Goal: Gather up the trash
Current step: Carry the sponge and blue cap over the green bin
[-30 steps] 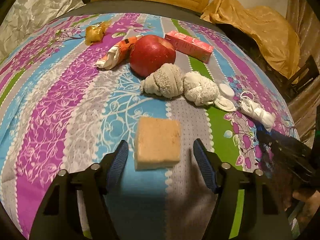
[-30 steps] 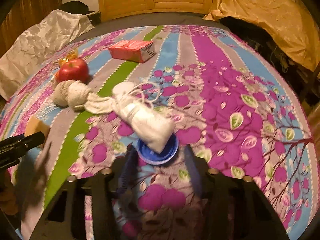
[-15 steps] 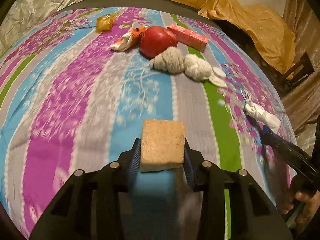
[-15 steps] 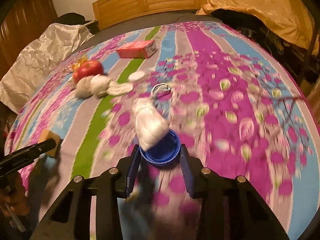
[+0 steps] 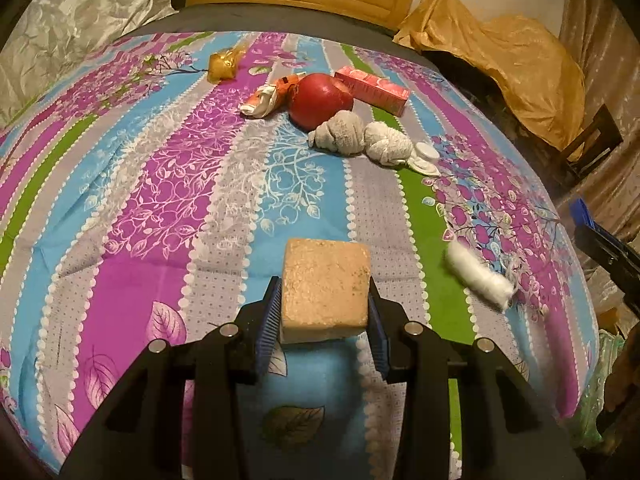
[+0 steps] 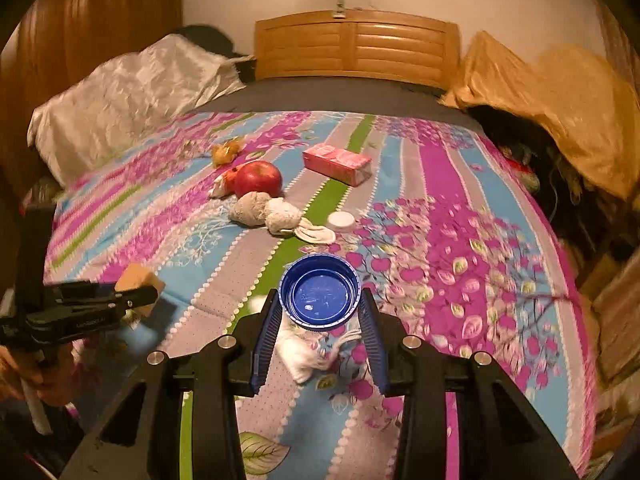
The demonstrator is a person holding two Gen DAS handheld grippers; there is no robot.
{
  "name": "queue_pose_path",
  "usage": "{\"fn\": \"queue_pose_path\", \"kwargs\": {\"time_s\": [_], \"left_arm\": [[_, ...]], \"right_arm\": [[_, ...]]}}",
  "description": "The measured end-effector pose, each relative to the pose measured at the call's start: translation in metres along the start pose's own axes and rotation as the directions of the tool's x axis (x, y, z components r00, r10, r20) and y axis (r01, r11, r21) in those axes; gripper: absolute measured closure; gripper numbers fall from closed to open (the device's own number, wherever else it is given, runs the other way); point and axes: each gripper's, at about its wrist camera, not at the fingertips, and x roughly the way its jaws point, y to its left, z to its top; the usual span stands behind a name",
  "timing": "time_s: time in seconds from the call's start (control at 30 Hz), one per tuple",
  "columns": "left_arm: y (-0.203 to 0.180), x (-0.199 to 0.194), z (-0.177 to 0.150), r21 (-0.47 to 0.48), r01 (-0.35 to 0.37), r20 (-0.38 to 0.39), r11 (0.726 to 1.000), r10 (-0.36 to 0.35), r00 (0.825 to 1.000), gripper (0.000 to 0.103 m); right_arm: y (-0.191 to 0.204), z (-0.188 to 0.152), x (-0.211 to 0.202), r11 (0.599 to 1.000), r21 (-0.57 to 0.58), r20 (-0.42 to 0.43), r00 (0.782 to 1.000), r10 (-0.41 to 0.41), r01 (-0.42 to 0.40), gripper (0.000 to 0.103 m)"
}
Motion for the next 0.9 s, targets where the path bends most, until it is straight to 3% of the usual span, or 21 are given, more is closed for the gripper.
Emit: {"fn": "queue_pose_path", "kwargs": {"time_s": [0.23, 0.53, 0.73, 0.9], "left_arm": [[0.002, -0.004, 0.003, -0.004, 0.005, 0.013, 1.0, -0.005, 1.0, 0.066], [-0.015, -0.038, 0.014, 0.047, 0.011, 0.08, 0.999, -0.015, 0.997, 0.067], [-0.048, -0.068, 0.035, 0.117, 0.06, 0.14, 0.991, -0.077, 0.987, 0.067], [-0.104, -0.087, 0.053, 0.233, 0.102, 0.17, 0.967, -0.143, 0.975, 0.067]], "right_arm": [[-0.025, 0.001, -0.024, 0.995, 0.101, 0.043, 0.999, -0.009, 0.004, 0.062], [-0.038, -0.009, -0.077, 0.987, 0.158, 0.109, 0.994, -0.032, 0.015, 0.062], [-0.058, -0.007, -0.13, 0.978, 0.203, 0.177, 0.981, -0.082, 0.046, 0.062], [-0.079, -0.01, -0.179, 0.964, 0.254, 0.219, 0.966, -0.14, 0.082, 0.062]]}}
